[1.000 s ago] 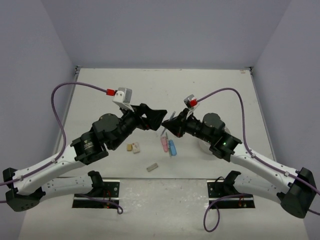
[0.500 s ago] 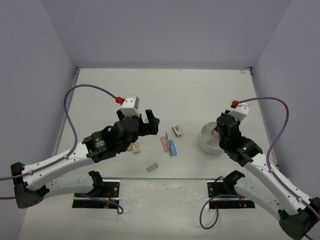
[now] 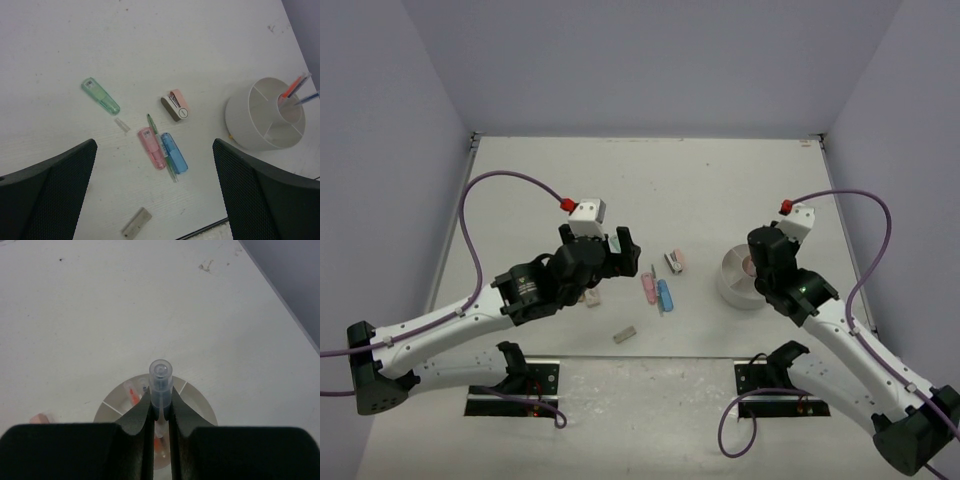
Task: Sort the stationery into containers
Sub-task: Place the pen in the storage box, then pick up the pen from the center of the board, then close the pen cap on the pen.
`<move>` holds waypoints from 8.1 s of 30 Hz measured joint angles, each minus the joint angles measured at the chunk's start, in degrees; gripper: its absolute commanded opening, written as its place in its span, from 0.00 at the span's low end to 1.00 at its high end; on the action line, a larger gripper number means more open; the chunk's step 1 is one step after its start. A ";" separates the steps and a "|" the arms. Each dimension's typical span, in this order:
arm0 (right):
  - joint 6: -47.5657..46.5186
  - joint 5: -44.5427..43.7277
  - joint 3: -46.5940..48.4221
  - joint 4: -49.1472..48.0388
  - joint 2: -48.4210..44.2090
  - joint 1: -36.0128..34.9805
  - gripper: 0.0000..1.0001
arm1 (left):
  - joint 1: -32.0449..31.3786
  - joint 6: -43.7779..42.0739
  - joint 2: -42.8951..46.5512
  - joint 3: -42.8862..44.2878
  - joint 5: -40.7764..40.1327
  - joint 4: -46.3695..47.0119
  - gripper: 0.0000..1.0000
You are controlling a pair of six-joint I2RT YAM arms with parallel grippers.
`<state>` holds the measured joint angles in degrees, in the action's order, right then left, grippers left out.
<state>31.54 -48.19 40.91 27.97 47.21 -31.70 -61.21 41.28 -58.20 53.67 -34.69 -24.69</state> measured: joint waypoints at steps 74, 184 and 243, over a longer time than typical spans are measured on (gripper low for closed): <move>3.69 34.30 22.36 0.25 51.07 -21.81 0.12 | 20.70 -7.04 12.72 -3.39 6.85 -17.75 1.00; 1.23 23.65 10.23 8.85 13.49 -21.53 0.00 | 14.34 37.07 -54.24 22.83 10.26 -21.49 0.29; 4.17 65.88 -12.18 -47.06 -5.67 -23.51 0.00 | 10.45 -2.08 15.20 -21.79 42.18 54.64 0.00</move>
<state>35.71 17.69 28.73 -19.08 41.54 -55.21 -50.76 39.20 -43.00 31.88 7.49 29.95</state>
